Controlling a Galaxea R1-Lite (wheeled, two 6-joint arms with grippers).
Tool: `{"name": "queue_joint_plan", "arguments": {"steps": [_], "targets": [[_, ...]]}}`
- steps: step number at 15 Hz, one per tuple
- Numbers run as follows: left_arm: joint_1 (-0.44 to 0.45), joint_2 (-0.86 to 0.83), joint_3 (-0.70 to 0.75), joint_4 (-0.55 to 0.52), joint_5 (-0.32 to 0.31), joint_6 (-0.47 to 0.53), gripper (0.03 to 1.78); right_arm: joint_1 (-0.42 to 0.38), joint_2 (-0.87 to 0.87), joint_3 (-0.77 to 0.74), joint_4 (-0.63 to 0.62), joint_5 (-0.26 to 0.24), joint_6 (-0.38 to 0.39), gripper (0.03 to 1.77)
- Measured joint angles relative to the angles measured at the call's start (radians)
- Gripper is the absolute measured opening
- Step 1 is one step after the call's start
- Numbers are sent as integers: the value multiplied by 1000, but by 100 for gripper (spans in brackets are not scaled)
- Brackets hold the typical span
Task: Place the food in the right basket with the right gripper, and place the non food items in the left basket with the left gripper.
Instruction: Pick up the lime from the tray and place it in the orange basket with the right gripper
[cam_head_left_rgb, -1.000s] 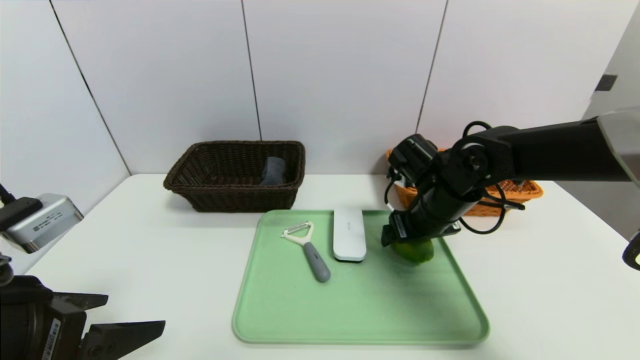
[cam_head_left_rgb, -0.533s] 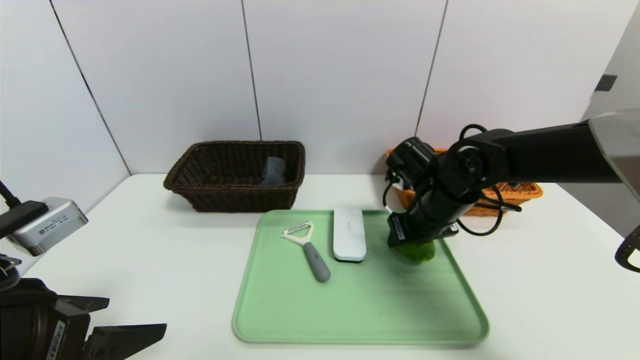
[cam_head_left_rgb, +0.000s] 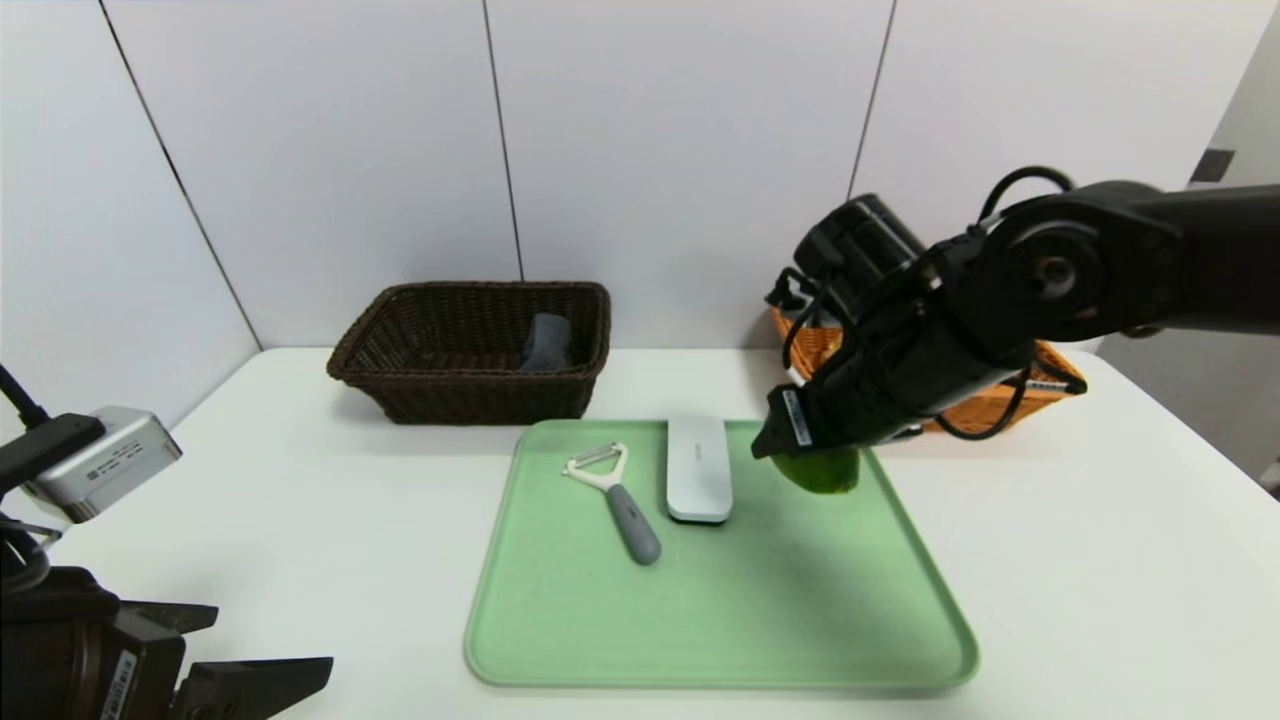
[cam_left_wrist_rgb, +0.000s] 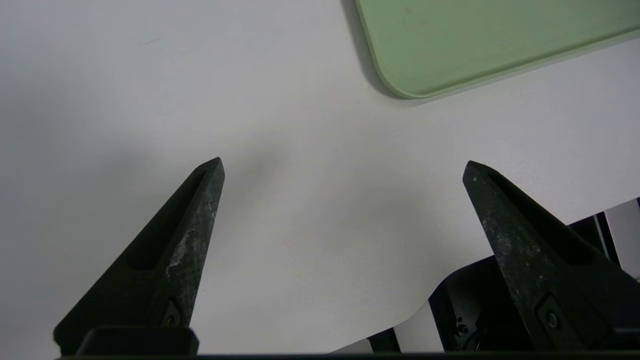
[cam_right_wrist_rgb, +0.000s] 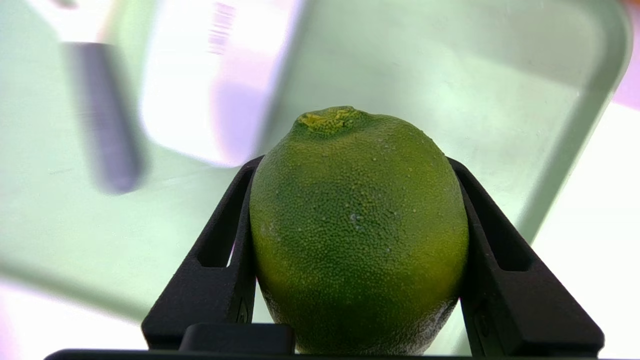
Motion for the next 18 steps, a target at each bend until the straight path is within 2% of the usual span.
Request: {"name": "queue_joint_plan", "arguments": {"steps": [1,3,5,8,11,13,18], "targets": [[0,1,0,0,0,1,169,0,-30,-18,-9,21,3,106],[0,4,-1,0,0,1,169,-29,-77,-64,-73,27,6,106],[0,5,-2,-1,1,1,169,-94,-101,-95,-186,26,3,106],[0,5,-4,-1,2,1,169,-237,-97,-153,-318,24,0,106],[0,6,-6,-1,1,2,169,-386,-36,-212,-332,1,7,106],[-1,8,-6,-1,2,4,169,-458,20,-219,-331,-2,11,106],[-2,21,-19,-1,2,8,169,-527,170,-225,-337,-14,7,106]]}}
